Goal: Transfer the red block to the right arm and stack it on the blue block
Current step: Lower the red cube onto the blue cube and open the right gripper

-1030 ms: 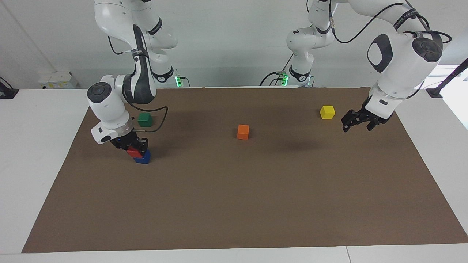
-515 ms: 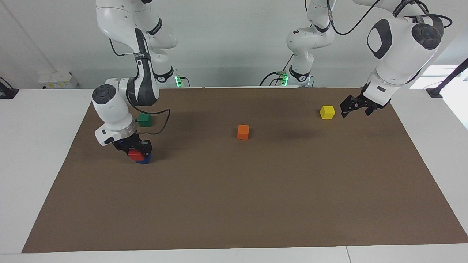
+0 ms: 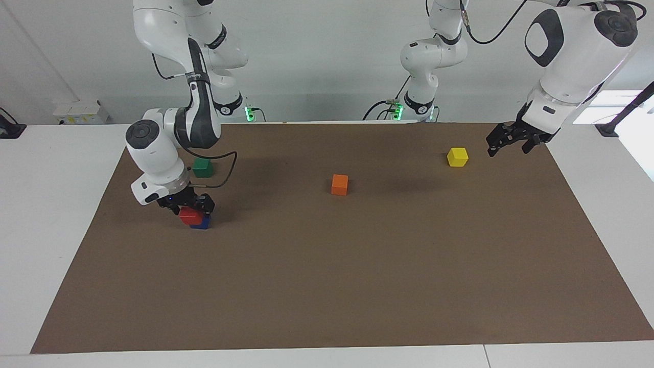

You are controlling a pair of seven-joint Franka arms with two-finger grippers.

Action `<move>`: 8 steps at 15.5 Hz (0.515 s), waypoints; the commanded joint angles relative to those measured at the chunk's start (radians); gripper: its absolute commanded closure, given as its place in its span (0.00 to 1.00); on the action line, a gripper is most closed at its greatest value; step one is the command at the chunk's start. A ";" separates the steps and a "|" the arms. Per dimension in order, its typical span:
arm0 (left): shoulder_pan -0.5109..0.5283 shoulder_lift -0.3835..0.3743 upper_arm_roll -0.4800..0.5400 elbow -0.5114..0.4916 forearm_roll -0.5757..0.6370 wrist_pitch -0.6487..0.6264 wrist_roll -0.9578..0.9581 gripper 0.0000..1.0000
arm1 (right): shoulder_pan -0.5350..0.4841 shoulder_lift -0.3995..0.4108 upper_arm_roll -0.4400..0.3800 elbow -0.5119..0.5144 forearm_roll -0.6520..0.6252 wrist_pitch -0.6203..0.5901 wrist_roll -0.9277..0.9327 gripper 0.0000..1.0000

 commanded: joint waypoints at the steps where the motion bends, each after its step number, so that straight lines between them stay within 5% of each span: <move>1: -0.014 -0.007 0.004 0.001 0.025 -0.005 0.001 0.00 | -0.001 -0.027 0.007 0.099 -0.027 -0.126 0.022 0.00; 8: 0.003 -0.017 0.007 -0.004 0.025 -0.009 -0.001 0.00 | -0.012 -0.161 0.008 0.144 -0.017 -0.253 -0.178 0.00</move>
